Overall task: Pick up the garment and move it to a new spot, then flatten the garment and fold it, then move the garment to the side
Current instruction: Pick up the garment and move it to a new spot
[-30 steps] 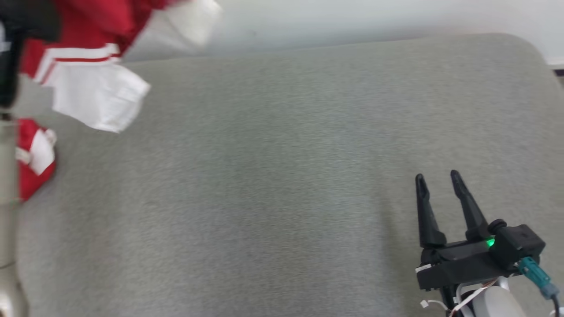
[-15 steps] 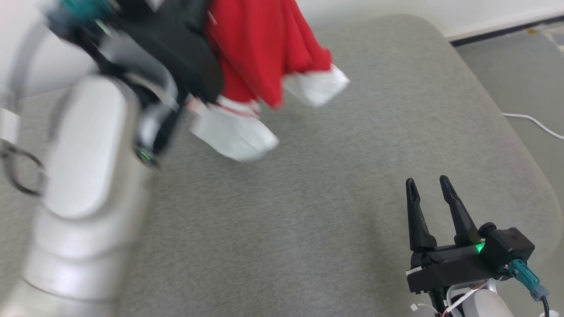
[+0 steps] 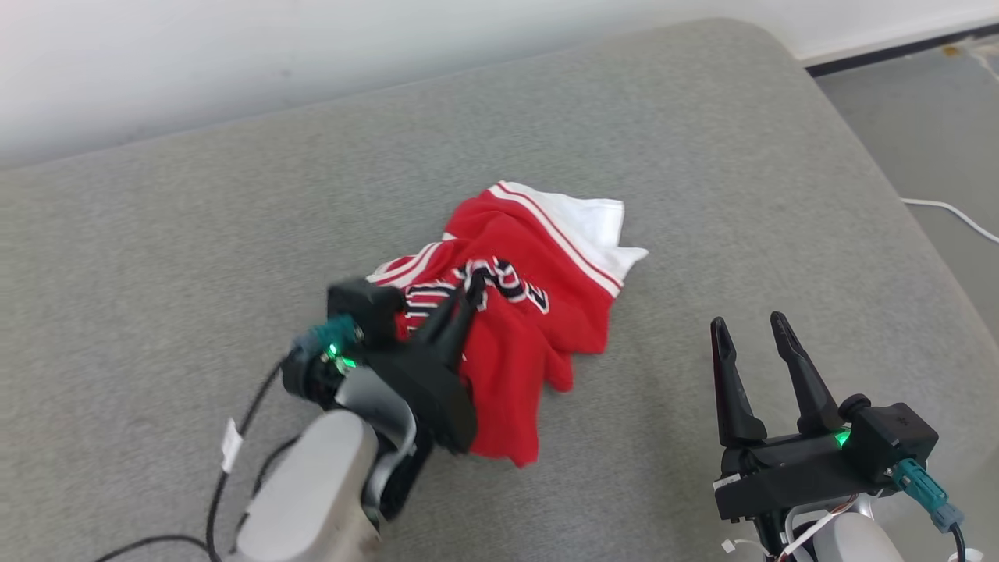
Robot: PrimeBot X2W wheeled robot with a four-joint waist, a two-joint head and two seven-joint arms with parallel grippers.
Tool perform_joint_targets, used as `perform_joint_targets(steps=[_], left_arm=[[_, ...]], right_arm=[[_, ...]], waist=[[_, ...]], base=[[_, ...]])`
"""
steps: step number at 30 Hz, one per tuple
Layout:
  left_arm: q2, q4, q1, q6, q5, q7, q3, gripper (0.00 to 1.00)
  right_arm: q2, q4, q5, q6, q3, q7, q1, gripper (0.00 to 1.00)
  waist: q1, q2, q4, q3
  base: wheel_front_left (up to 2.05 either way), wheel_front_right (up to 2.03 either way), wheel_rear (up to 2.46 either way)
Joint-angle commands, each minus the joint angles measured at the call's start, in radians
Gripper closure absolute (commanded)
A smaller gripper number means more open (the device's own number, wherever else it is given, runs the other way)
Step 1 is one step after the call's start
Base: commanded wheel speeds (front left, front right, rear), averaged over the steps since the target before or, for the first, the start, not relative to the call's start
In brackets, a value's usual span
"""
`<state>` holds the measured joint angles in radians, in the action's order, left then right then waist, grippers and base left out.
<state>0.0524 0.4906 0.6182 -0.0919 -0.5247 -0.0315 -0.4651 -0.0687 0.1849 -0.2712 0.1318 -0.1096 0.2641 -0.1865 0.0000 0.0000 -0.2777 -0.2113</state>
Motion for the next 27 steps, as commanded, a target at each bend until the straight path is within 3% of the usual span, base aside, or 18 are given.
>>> perform_joint_targets(steps=[1,2,8,12,18,21,27], left_arm=[[-0.001,0.006,-0.016,0.003,-0.012,-0.027,-0.021,0.53],[-0.002,0.003,-0.020,0.005,-0.021,-0.047,-0.037,0.00],[-0.001,-0.030,0.011,0.032,-0.044,-0.174,-0.075,0.00],[0.052,-0.067,0.002,0.055,-0.004,-0.218,-0.034,0.00],[0.158,-0.188,-0.095,0.108,0.047,-0.234,0.094,0.00],[0.196,-0.295,-0.219,0.121,0.084,-0.233,0.202,0.00],[0.193,-0.394,-0.372,0.119,0.119,-0.233,0.323,0.00]], right_arm=[[-0.007,0.003,0.000,-0.002,0.000,0.001,-0.003,0.00],[-0.011,0.004,0.002,-0.002,0.001,0.001,-0.001,0.00],[-0.021,-0.002,0.009,-0.002,0.004,0.001,0.020,0.00],[-0.026,-0.007,0.016,-0.002,0.011,0.001,0.035,0.00],[-0.028,-0.026,0.027,-0.002,0.017,0.001,0.058,0.00],[-0.036,-0.031,0.029,-0.002,0.020,0.001,0.067,0.00],[-0.040,-0.034,0.034,-0.002,0.024,0.001,0.074,0.00]], waist=[[0.0000,0.0000,0.025,0.006],[0.0000,0.0000,0.035,0.009],[0.0000,0.0000,0.094,0.044],[0.0000,0.0000,0.134,0.072],[0.0000,0.0000,0.180,0.093],[0.0000,0.0000,0.203,0.095],[0.0000,0.0000,0.230,0.102]], base=[[0.00,0.00,0.00],[0.00,0.00,0.00],[0.00,0.00,0.00],[0.00,0.00,0.00],[0.00,0.00,0.00],[0.00,0.00,0.00],[0.00,0.00,0.00]])
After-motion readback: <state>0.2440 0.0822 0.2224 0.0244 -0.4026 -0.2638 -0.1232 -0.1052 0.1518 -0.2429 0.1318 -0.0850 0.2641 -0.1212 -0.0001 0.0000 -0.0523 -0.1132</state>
